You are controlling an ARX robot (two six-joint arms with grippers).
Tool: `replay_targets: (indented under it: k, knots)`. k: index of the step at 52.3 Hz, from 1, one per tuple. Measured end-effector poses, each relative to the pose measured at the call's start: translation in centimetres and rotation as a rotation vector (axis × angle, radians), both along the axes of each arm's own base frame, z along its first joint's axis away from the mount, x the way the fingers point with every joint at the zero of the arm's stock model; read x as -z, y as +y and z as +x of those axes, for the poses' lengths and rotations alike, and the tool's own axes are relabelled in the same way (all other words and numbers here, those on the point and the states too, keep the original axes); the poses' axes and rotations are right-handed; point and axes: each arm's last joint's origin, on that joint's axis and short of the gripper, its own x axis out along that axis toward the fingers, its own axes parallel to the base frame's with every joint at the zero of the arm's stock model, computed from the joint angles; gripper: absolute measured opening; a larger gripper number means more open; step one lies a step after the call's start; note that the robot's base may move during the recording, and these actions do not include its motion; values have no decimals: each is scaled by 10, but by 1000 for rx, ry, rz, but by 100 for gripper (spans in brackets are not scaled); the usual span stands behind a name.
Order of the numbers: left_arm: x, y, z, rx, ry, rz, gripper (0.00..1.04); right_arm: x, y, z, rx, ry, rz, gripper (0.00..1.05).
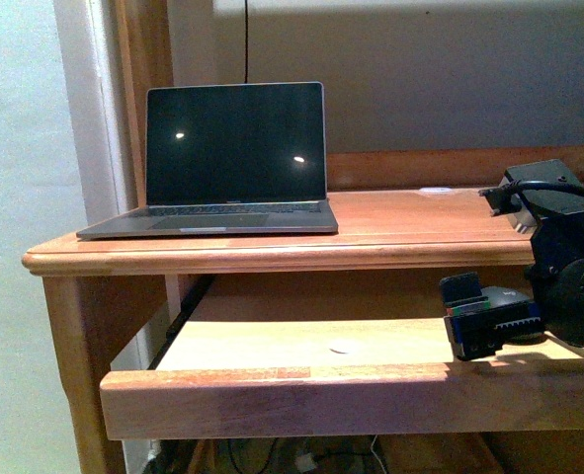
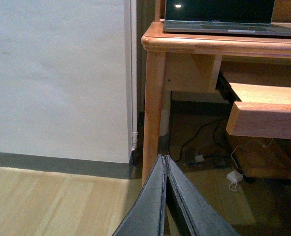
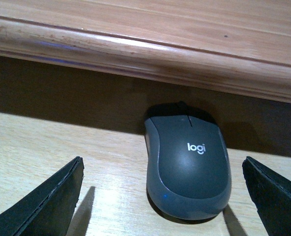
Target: Place mouse
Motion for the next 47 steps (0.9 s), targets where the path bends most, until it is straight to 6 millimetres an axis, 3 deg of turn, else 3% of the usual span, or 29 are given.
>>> replay_targets:
  k: [14, 47]
  knots:
    - [0, 0, 0, 0, 0, 0, 3, 6, 11, 12, 24, 7, -17, 97]
    - [0, 0, 0, 0, 0, 0, 3, 19, 9, 37, 92, 33, -63, 97]
